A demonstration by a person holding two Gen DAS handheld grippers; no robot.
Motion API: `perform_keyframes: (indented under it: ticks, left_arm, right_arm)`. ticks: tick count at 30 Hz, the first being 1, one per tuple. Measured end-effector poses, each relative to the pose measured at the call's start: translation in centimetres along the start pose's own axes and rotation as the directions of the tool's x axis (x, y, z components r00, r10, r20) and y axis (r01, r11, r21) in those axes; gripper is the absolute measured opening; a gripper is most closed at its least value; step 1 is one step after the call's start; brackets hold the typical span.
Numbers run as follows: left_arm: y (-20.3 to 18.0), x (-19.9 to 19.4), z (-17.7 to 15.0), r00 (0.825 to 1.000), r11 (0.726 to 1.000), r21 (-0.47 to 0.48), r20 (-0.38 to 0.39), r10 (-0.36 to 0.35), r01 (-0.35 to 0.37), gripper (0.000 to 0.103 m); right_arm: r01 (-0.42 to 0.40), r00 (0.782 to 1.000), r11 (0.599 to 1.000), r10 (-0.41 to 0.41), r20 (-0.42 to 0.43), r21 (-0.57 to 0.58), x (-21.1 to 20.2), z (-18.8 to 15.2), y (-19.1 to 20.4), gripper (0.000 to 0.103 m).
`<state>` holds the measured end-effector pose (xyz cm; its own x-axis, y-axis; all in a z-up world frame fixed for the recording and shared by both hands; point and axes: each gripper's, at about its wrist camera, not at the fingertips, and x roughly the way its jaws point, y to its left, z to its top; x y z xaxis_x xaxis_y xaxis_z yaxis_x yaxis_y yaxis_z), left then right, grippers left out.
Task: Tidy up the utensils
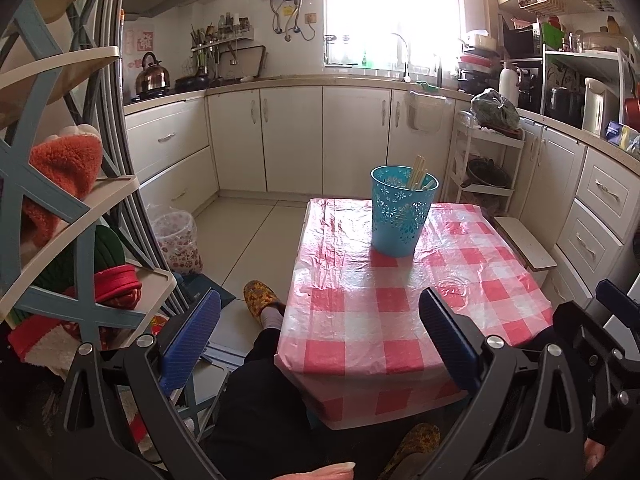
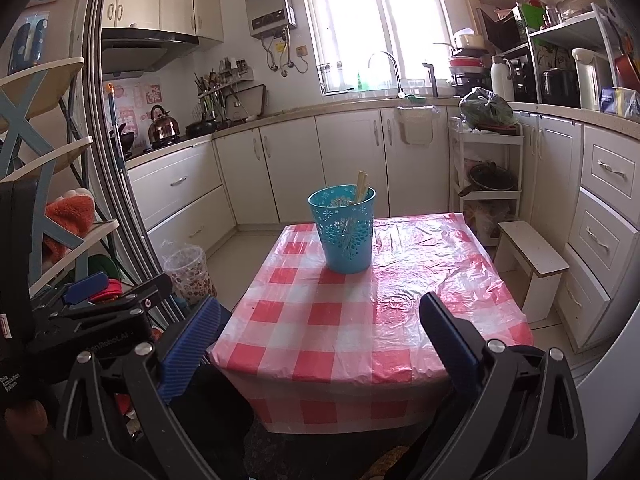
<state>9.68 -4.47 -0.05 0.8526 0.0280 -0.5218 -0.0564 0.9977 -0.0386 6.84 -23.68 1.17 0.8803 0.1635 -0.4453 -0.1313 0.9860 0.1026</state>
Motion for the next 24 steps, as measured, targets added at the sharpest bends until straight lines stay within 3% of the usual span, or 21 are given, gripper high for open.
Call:
perform_keyframes:
  ticks: [7,13,24]
  left_arm:
    - [0.5,-0.1,0.1,1.0,1.0,-0.024,-0.011,-0.018,0.017,0.095]
    - [0.7,-1.4,0.0,0.998,1.0,-0.012,0.064,0.008,-0.007,0.095]
    - [0.6,0.3,0.0,1.0,1.0,-0.016,-0.025,0.008,-0.008,0.095]
  right_arm:
    - [-0.001,1.0,1.0,0.001,0.003,-0.001,-0.1,0.0,0.1,0.095]
    - [0.0,1.0,1.0,0.0,0.013,0.006,-0.4,0.0,0.3,0.095]
    - [0.009,1.0,1.0,-0.01,0.005,0.018,0.1,-0.1,0.0,0.095]
